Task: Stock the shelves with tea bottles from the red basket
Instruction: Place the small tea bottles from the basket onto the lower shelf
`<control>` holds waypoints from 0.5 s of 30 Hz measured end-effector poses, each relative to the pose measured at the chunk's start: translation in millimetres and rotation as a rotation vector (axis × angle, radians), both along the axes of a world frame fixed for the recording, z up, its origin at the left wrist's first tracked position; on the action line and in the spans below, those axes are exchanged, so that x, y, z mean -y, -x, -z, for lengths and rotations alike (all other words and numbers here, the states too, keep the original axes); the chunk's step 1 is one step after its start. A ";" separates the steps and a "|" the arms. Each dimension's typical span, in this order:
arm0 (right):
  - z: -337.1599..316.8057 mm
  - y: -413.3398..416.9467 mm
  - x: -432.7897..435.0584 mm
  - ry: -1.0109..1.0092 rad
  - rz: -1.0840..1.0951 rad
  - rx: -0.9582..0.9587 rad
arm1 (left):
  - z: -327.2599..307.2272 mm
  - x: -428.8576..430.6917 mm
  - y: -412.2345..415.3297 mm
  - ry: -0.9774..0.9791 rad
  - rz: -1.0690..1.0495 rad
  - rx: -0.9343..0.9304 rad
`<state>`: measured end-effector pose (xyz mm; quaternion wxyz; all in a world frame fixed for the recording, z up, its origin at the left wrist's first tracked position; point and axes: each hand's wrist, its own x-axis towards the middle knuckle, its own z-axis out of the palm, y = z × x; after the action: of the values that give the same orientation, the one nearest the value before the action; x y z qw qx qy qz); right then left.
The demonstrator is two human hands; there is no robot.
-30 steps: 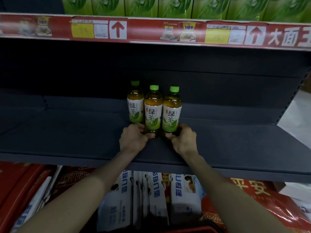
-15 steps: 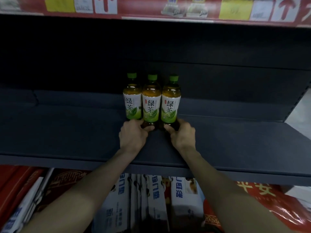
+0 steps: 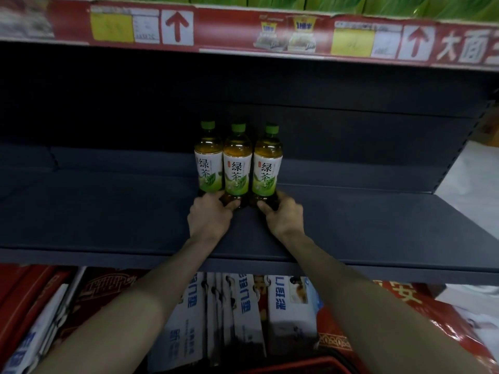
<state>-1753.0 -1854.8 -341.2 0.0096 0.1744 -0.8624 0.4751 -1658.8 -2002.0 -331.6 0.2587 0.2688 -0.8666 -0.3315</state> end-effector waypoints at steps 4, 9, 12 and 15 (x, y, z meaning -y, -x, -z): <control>-9.2 -11.4 -6.9 -0.016 0.001 0.024 | -9.6 -8.2 -18.8 0.007 0.041 -0.019; -17.7 -64.7 -31.6 0.007 -0.030 -0.032 | -22.1 -31.1 -57.7 -0.044 0.142 -0.051; -16.9 -108.3 -54.6 0.016 -0.094 -0.121 | -19.1 -51.6 -88.1 -0.074 0.193 -0.075; -10.4 -151.3 -80.5 0.032 -0.144 -0.110 | -10.6 -73.5 -126.6 -0.114 0.226 -0.030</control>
<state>-1601.8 -1774.3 -330.8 0.0256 0.2616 -0.8382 0.4778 -1532.2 -1928.5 -321.0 0.2171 0.1786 -0.8672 -0.4111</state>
